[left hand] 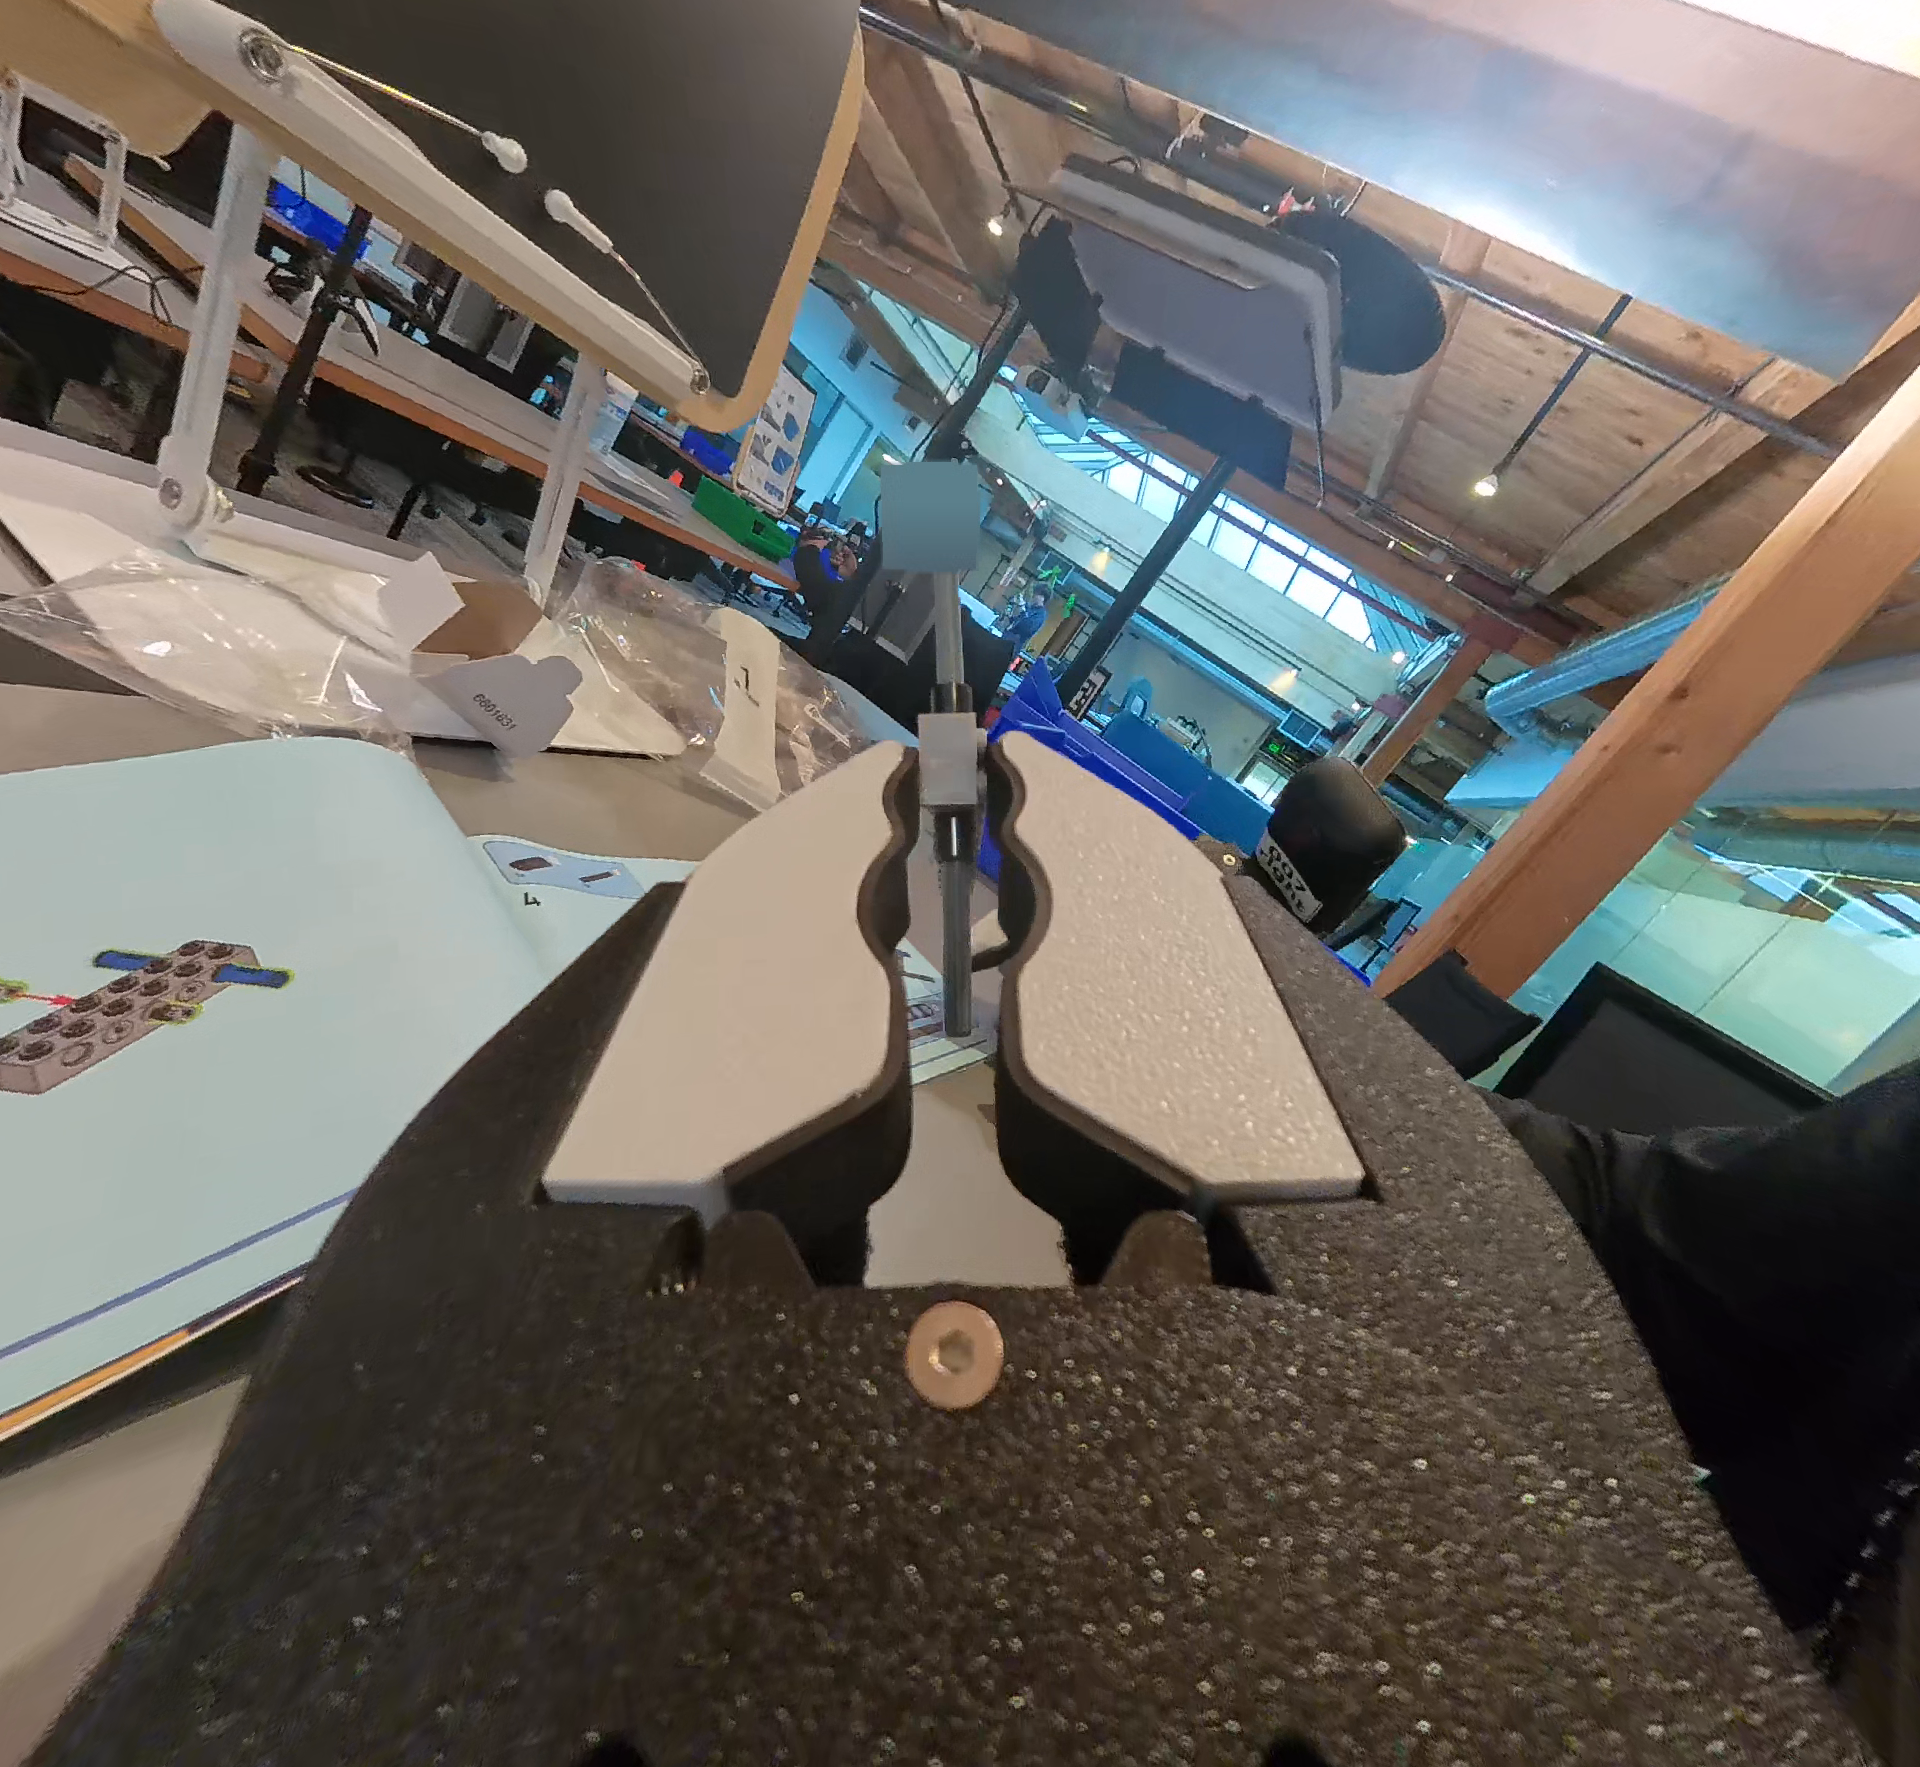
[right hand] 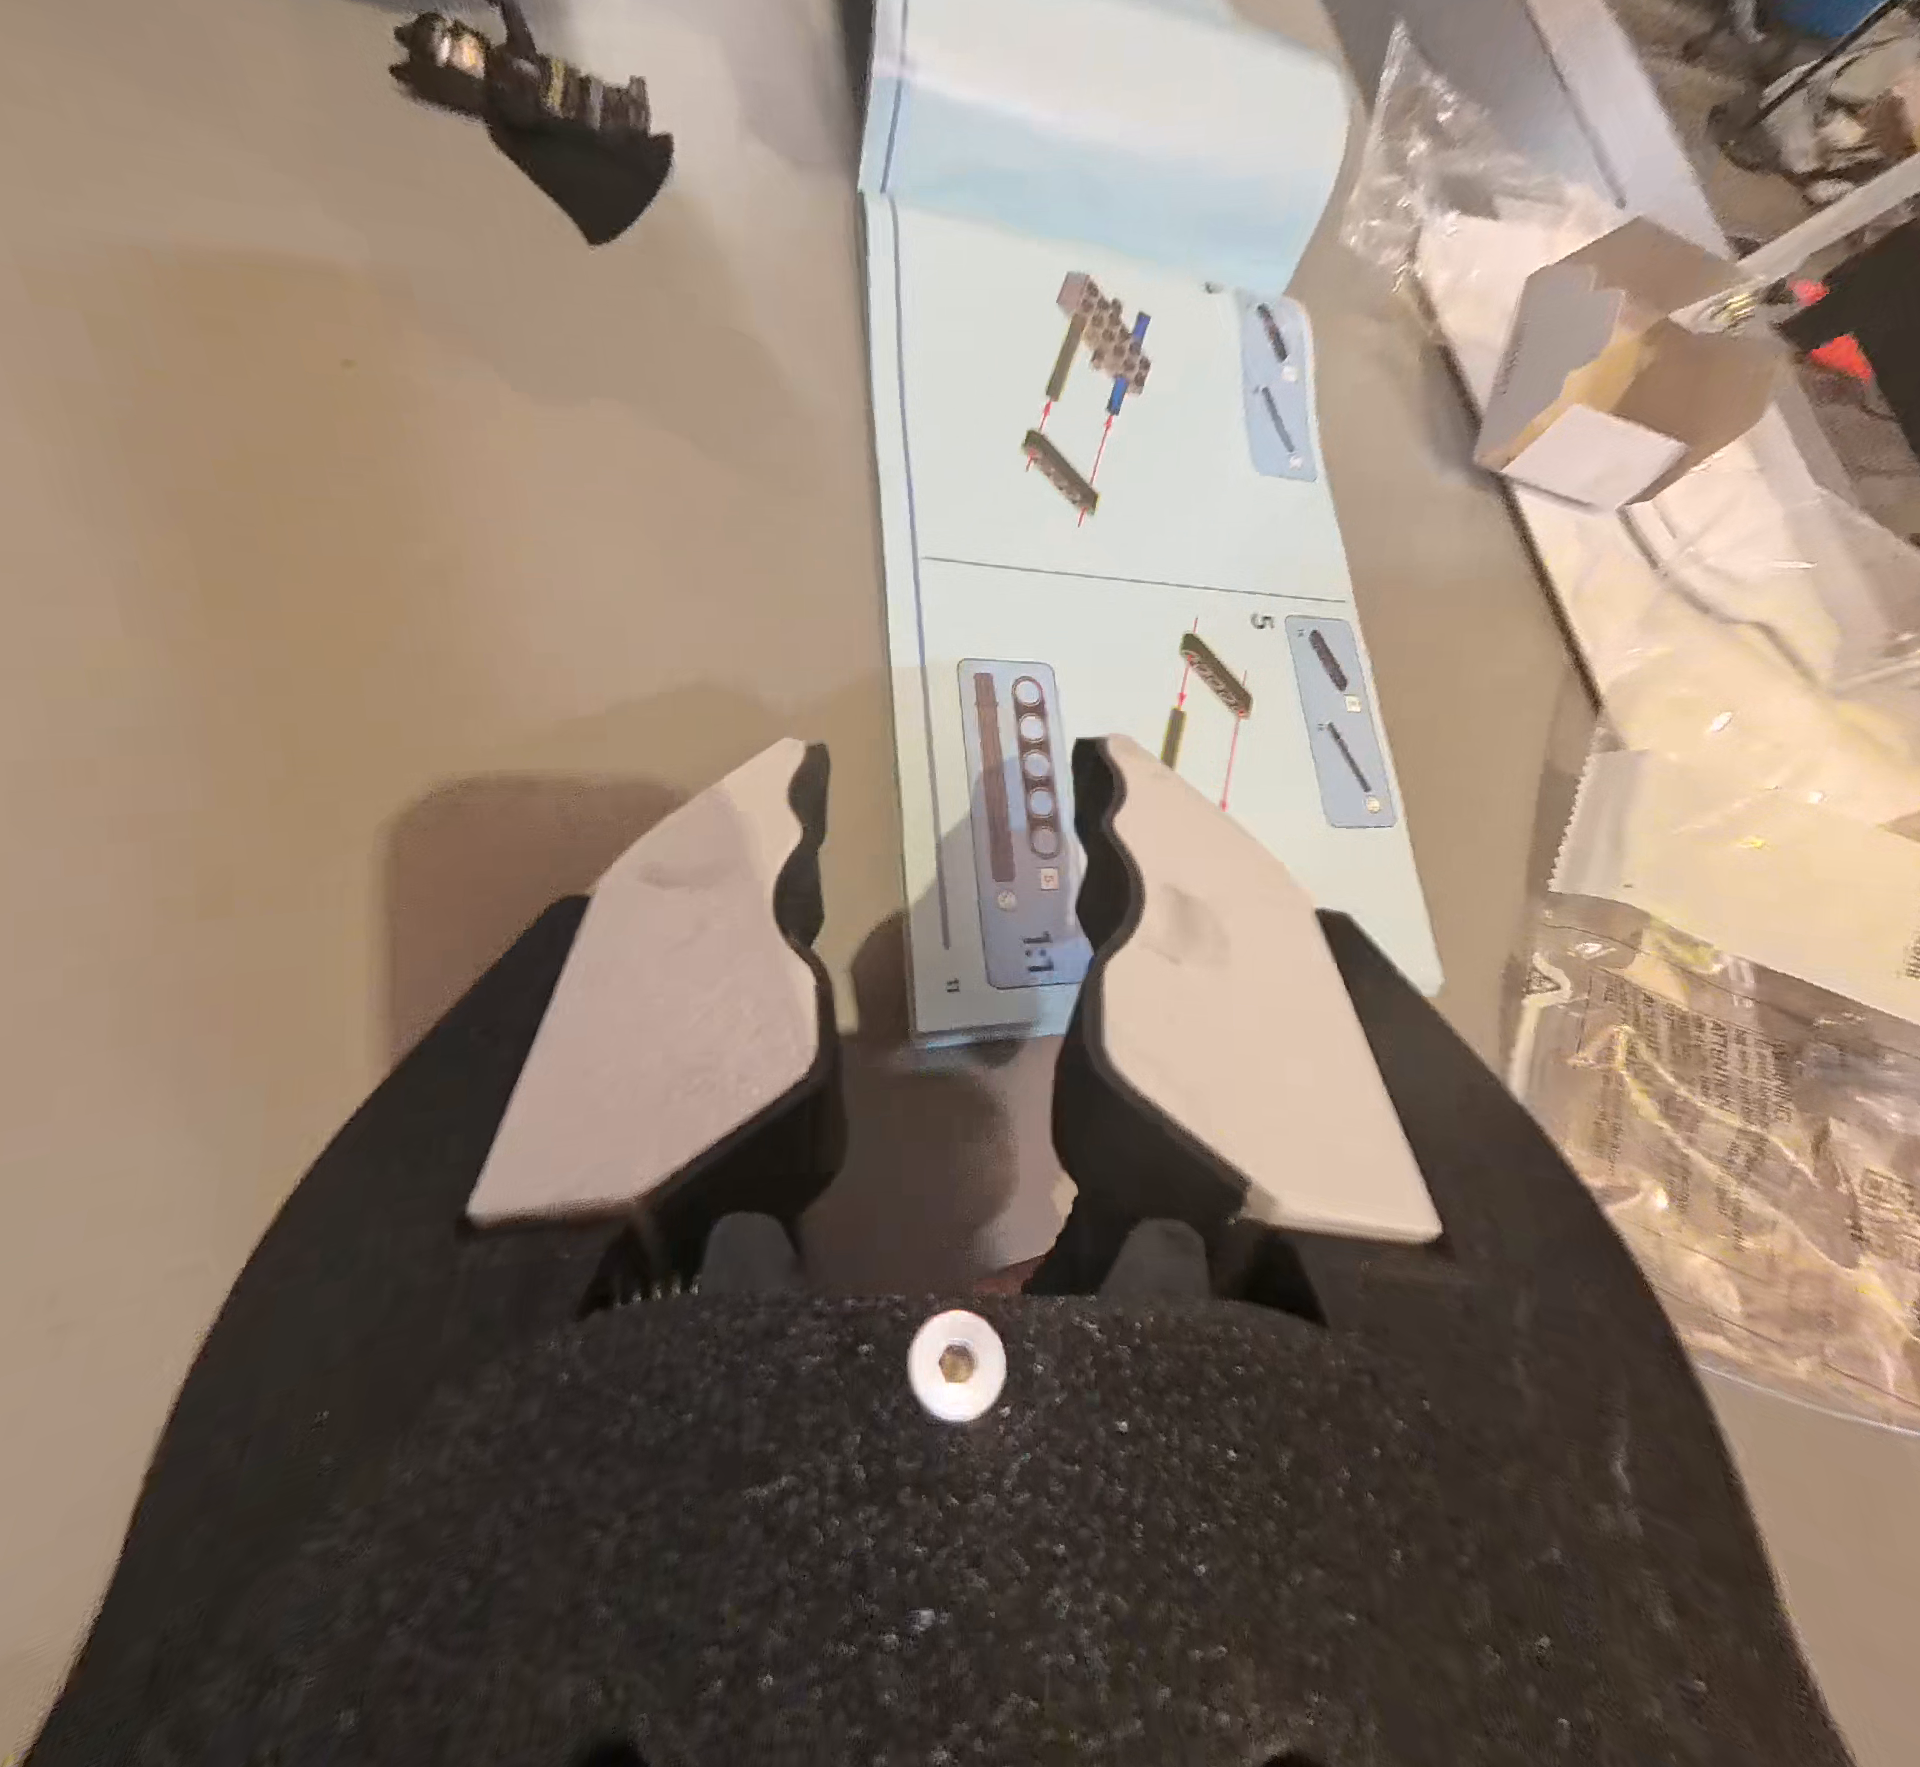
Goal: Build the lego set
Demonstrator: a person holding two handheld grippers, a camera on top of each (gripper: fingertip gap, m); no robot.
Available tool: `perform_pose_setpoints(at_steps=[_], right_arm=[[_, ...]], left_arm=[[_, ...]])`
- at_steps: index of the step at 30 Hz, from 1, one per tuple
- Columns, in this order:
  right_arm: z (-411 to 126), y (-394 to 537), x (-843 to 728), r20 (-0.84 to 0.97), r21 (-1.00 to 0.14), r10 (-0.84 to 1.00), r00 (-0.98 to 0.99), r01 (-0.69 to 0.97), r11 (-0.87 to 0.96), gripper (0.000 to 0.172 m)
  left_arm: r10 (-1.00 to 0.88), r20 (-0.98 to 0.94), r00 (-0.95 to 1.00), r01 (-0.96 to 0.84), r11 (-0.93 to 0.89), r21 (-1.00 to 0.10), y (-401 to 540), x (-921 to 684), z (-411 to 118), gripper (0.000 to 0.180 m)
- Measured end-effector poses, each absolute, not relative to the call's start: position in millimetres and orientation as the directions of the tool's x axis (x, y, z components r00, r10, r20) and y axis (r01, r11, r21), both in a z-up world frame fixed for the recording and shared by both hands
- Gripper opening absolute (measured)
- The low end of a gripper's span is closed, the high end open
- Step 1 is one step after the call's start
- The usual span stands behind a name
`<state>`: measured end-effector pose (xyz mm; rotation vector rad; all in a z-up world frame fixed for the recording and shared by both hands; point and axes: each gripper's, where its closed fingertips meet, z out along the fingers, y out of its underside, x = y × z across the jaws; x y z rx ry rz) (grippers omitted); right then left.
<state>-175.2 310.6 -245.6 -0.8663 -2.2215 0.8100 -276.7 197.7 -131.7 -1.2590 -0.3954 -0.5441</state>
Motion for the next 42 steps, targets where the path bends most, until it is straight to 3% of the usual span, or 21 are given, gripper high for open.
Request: perform_pose_setpoints(at_steps=[18,42], right_arm=[[-255.7,311.9,-176.2,0.199,-0.692,0.753,-0.627,0.454,0.561,0.013],[-244.8,316.1,-179.1,0.225,-0.736,0.776,-0.589,0.419,0.531,0.013]], left_arm=[[-0.189,0.552,0.812,0.58,0.163,-0.798,202.6,-269.6,-136.3,0.012],[-0.189,0.554,0.811,0.582,0.155,-0.798,203.1,-268.7,-137.0,0.012]])
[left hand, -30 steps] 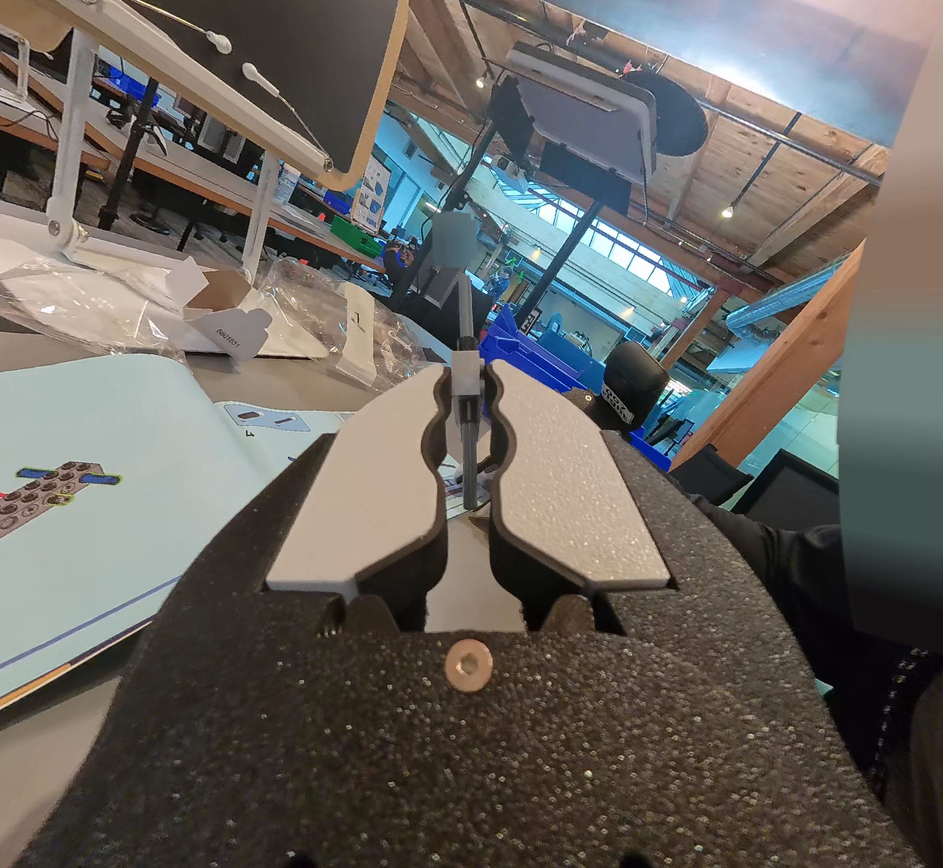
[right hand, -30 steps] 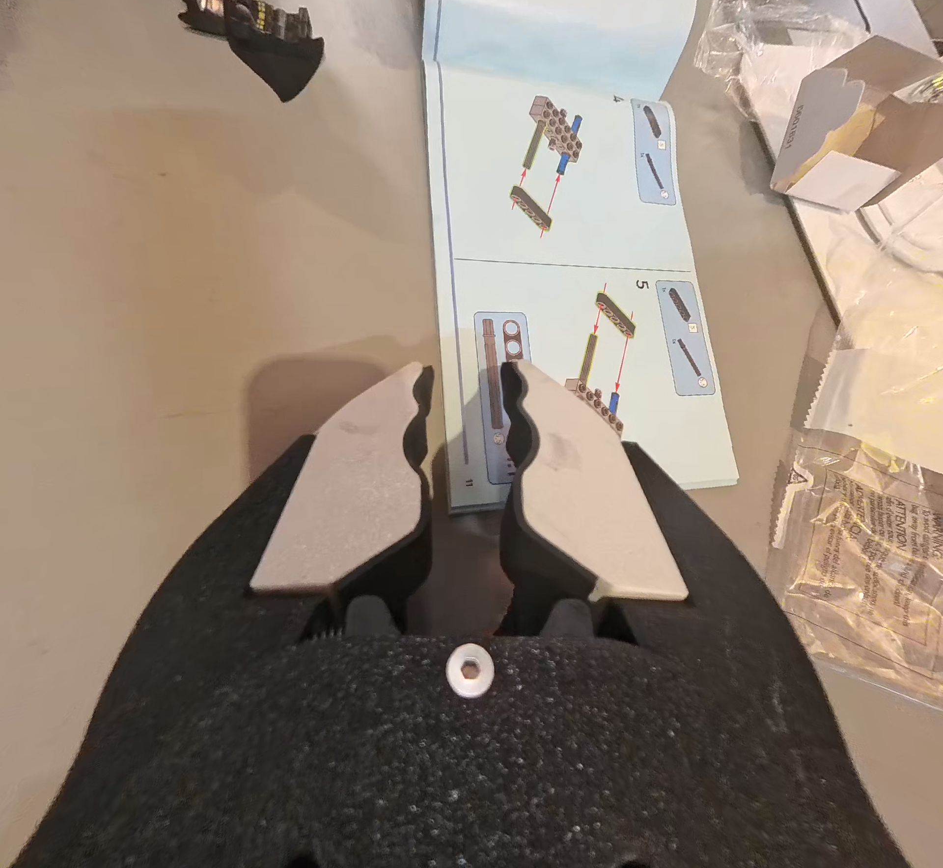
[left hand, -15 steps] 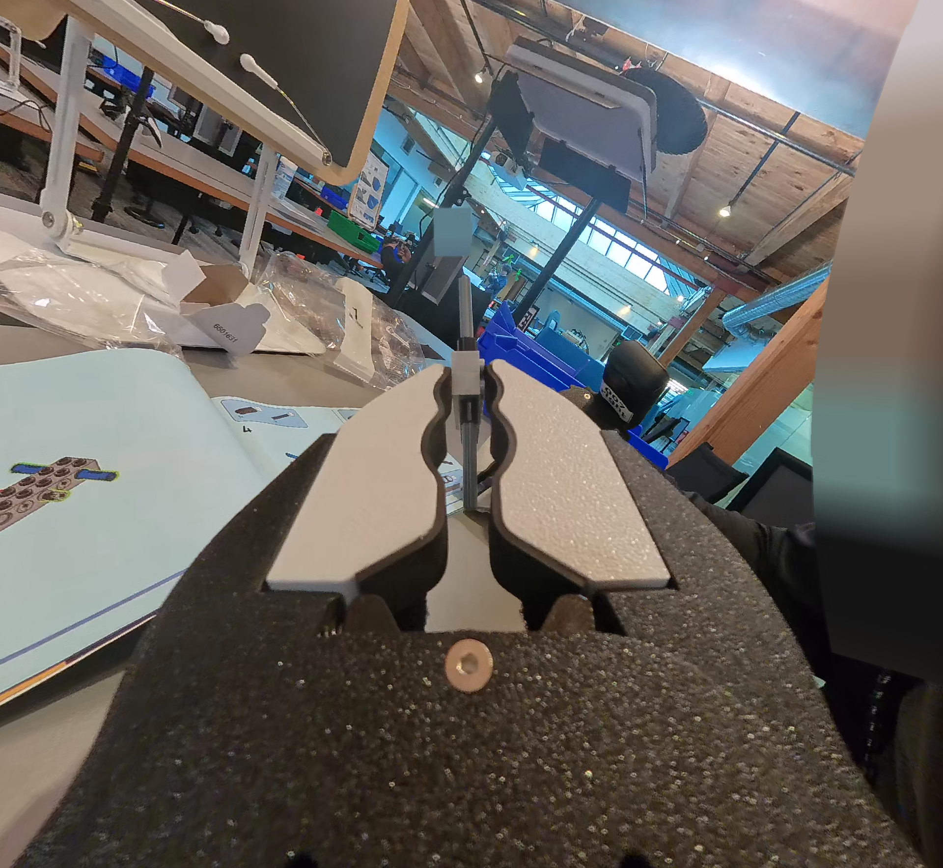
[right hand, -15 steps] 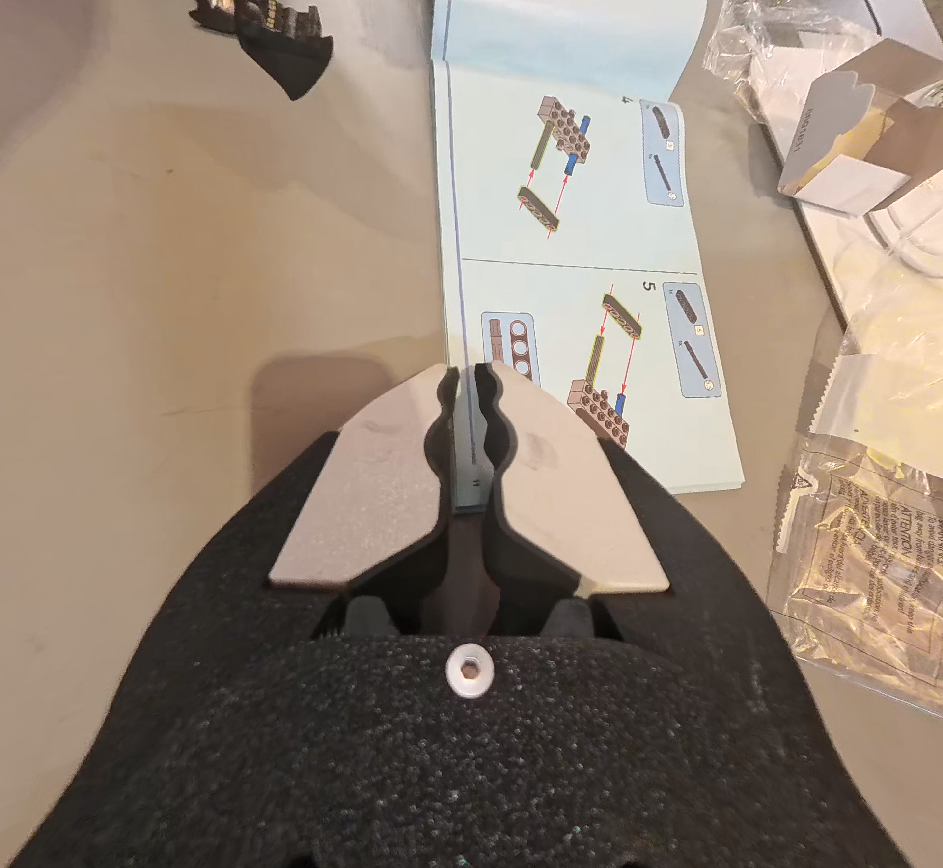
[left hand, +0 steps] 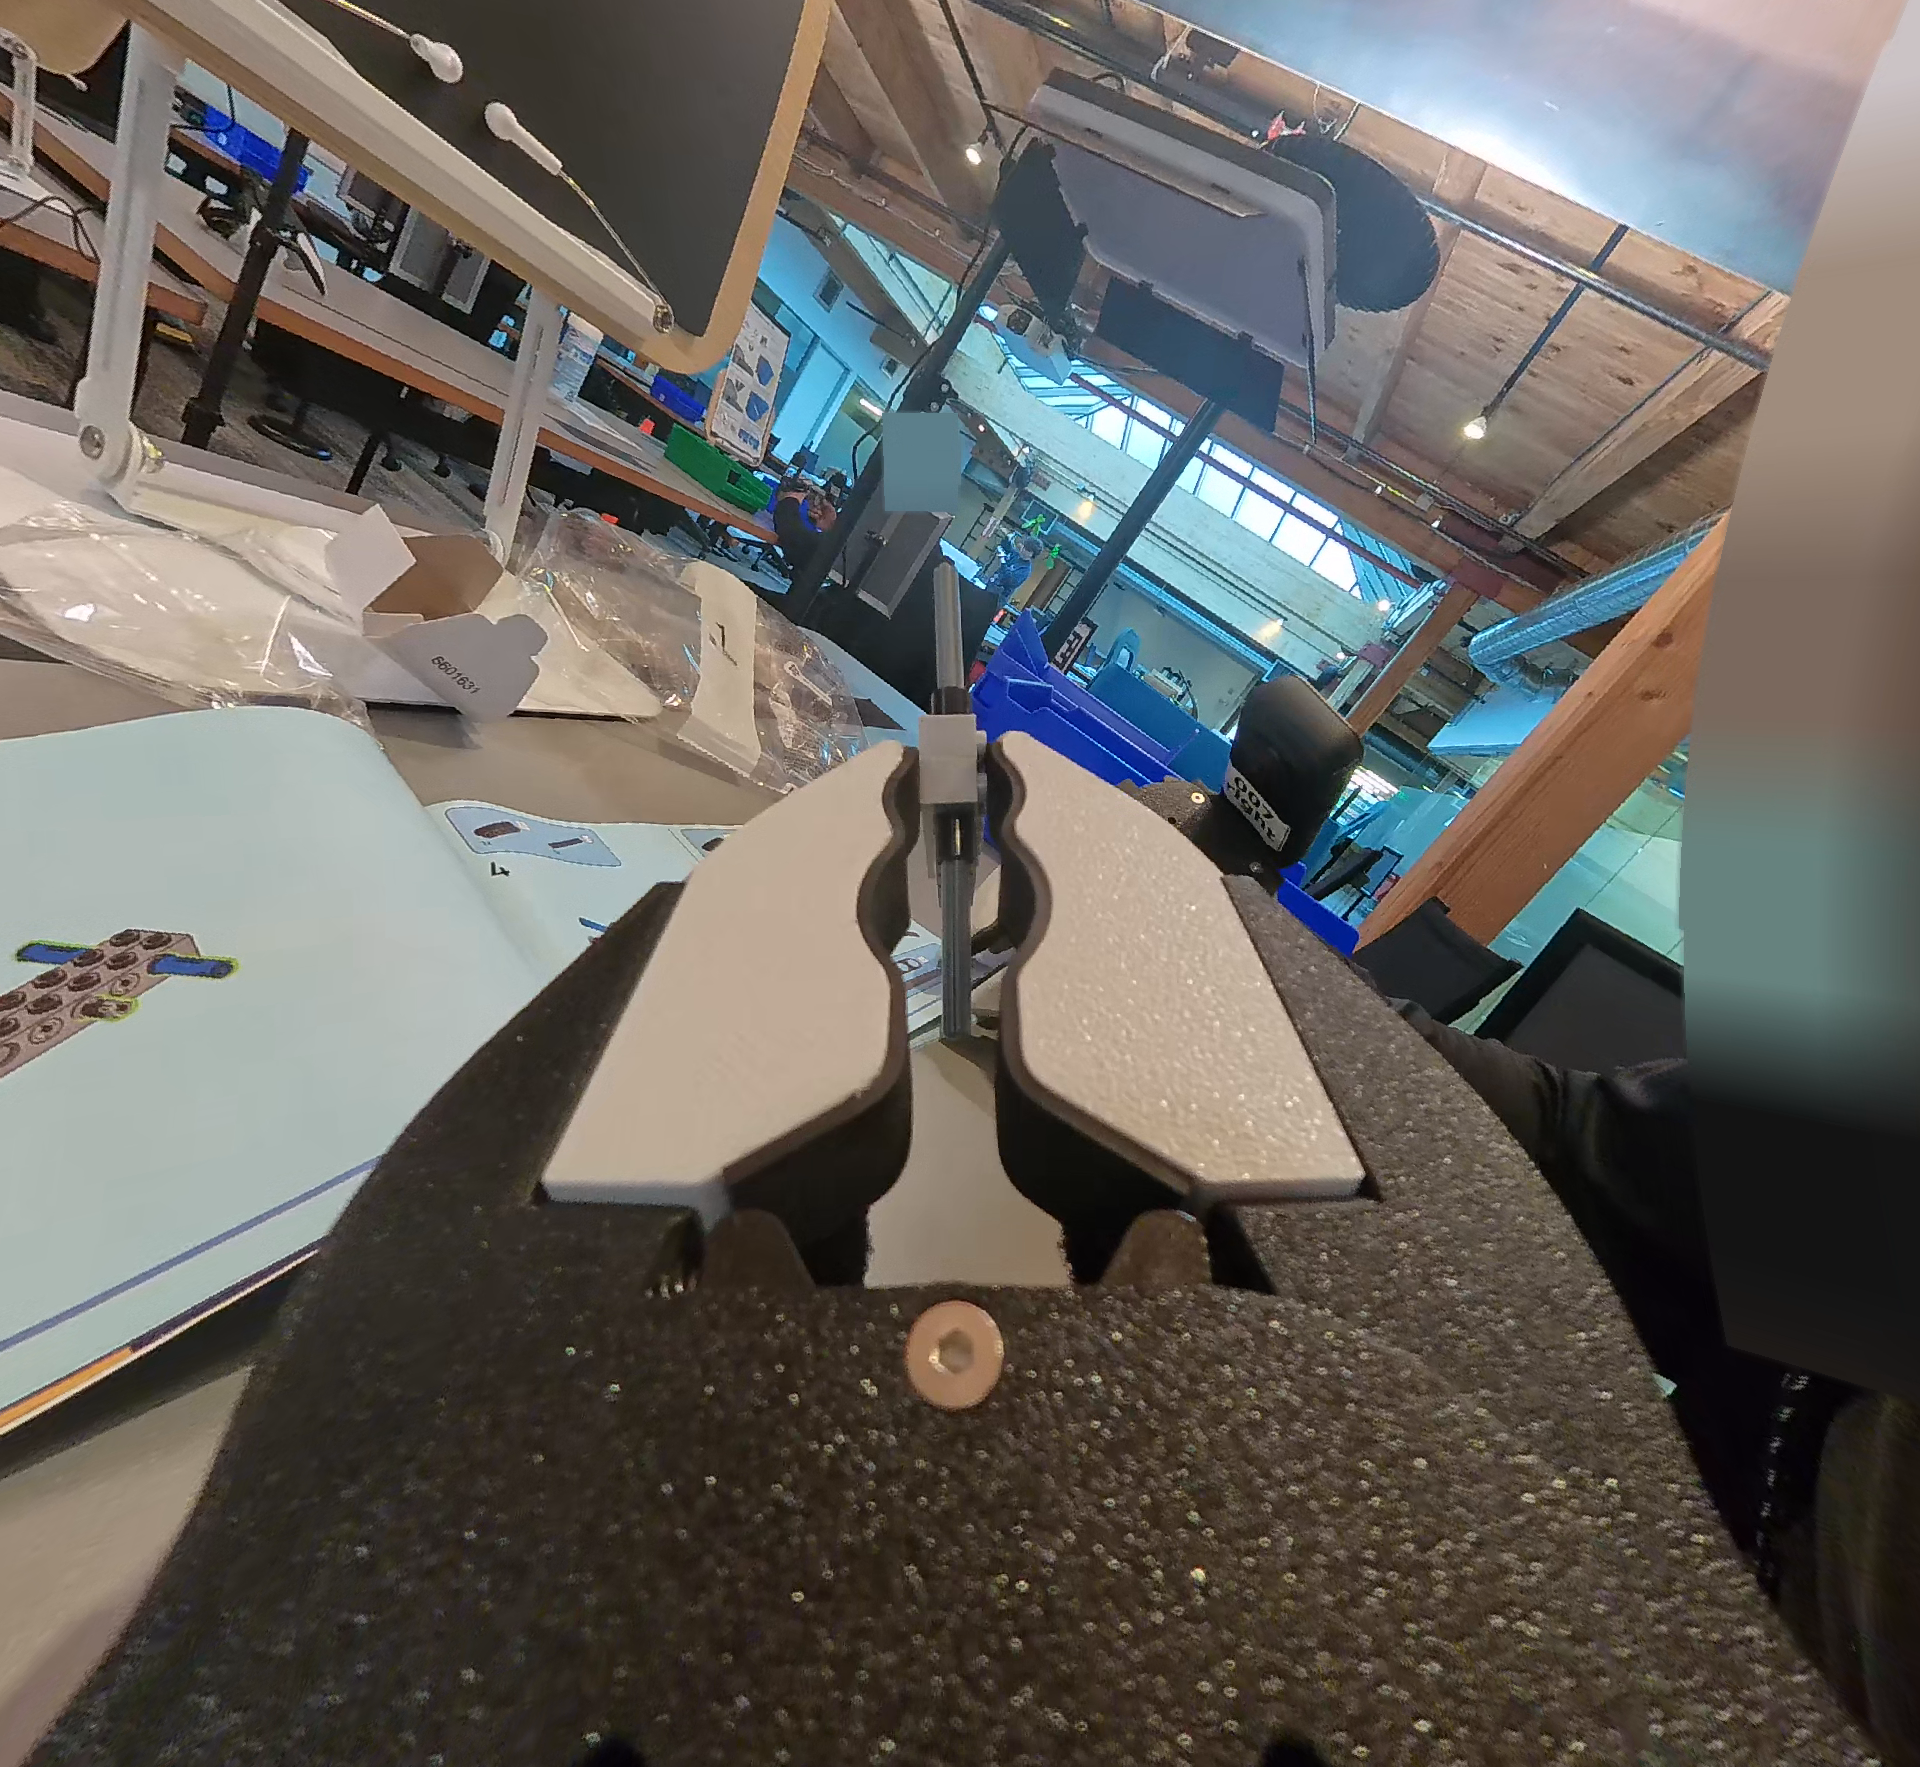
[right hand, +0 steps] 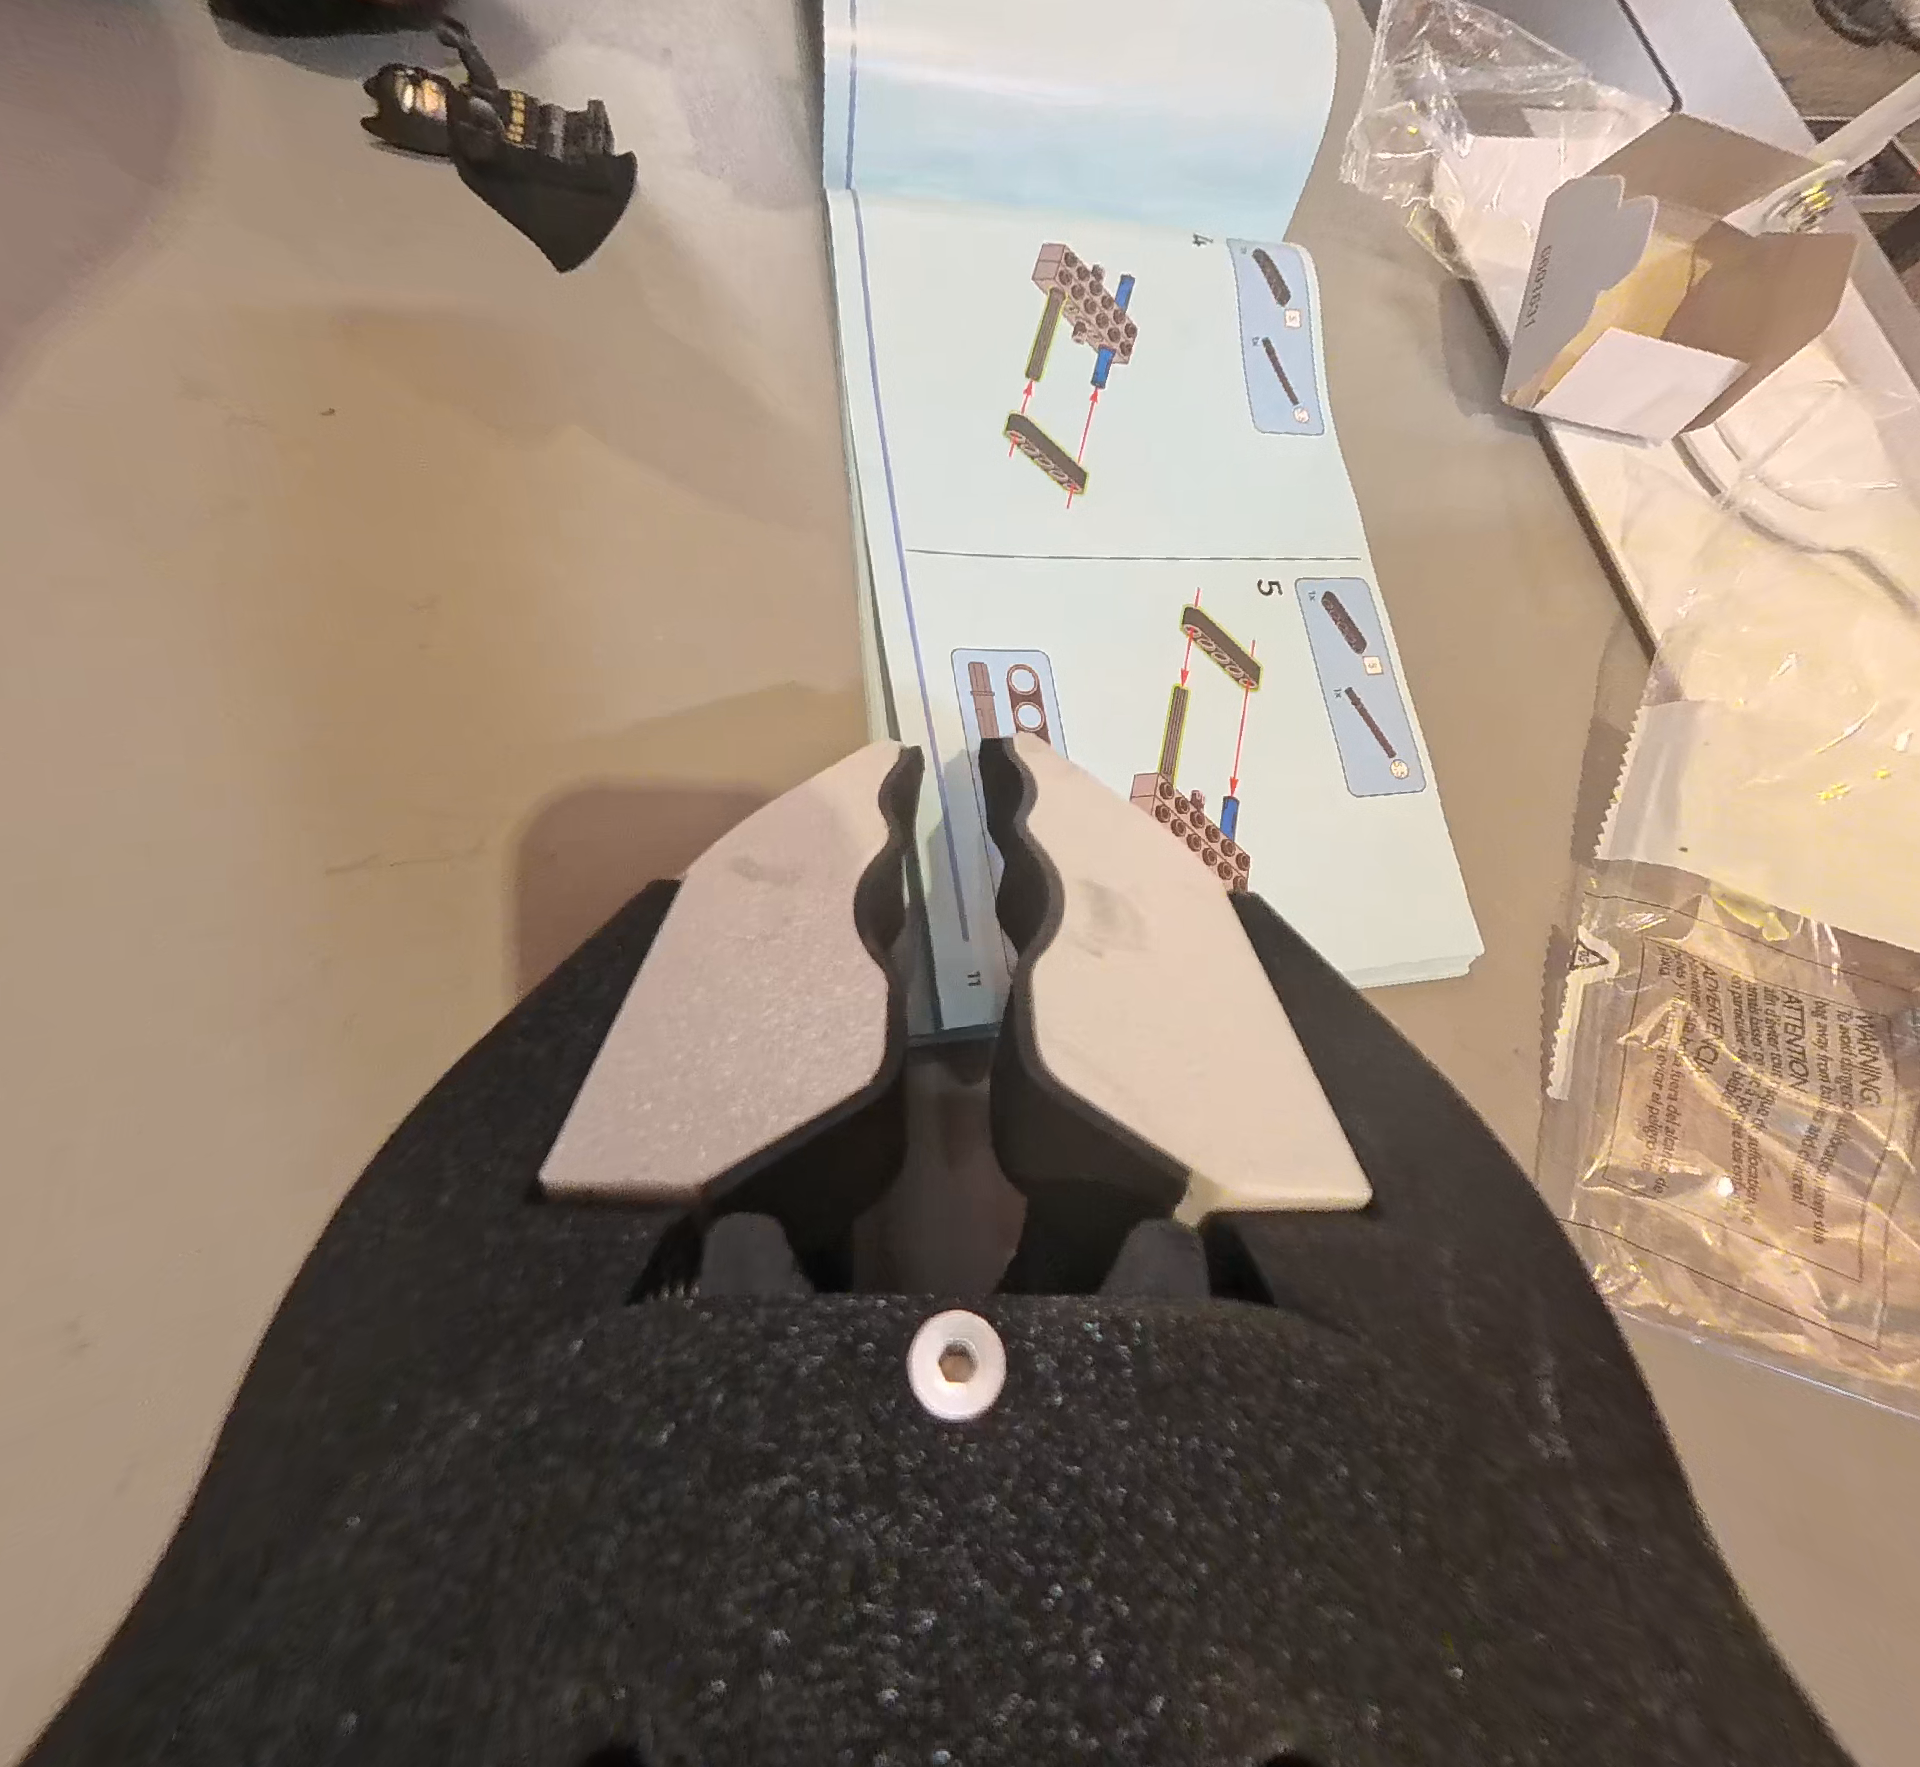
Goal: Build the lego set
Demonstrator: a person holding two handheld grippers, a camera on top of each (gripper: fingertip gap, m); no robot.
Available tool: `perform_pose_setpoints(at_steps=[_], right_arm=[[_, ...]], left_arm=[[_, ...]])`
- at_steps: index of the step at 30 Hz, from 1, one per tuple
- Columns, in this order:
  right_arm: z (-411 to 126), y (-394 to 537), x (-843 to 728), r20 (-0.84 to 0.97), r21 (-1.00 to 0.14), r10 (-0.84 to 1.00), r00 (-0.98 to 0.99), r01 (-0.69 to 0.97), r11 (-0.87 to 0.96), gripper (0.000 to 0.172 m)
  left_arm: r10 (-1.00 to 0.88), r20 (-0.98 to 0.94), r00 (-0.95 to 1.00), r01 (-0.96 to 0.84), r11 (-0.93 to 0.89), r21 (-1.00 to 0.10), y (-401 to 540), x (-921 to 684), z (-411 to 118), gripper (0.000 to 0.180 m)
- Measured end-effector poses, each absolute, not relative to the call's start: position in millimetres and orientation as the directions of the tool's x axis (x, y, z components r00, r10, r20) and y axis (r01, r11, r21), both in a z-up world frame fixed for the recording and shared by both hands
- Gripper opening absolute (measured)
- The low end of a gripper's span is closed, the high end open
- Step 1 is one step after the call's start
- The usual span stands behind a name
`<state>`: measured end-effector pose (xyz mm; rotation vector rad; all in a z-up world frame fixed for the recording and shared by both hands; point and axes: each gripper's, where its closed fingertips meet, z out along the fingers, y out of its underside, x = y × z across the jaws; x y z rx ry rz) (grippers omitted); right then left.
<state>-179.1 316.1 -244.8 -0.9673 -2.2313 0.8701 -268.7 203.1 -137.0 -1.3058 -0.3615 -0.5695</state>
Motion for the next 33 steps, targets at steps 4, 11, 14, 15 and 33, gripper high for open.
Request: perform_pose_setpoints(at_steps=[4,11,14,15,33], right_arm=[[-242.6,317.1,-179.8,0.225,-0.746,0.783,-0.58,0.414,0.522,0.012],[-223.6,333.3,-185.9,0.091,-0.83,0.854,-0.512,0.435,0.35,0.022],[-221.8,347.9,-196.9,0.063,-0.782,0.881,-0.47,0.525,0.336,0.033],[-221.4,352.0,-202.7,0.074,-0.752,0.885,-0.46,0.557,0.353,0.037],[-255.1,380.3,-253.6,-0.116,-0.495,0.844,-0.523,0.767,0.408,0.064]], left_arm=[[-0.189,0.553,0.811,0.581,0.155,-0.799,203.1,-268.5,-137.0,0.012],[-0.189,0.554,0.811,0.581,0.149,-0.8,203.9,-267.8,-137.6,0.012],[-0.19,0.553,0.811,0.58,0.14,-0.803,205.2,-266.7,-138.2,0.012],[-0.19,0.552,0.812,0.579,0.137,-0.804,205.6,-266.4,-138.4,0.012],[-0.217,0.572,0.791,0.605,0.132,-0.785,204.7,-266.8,-138.0,0.012]])
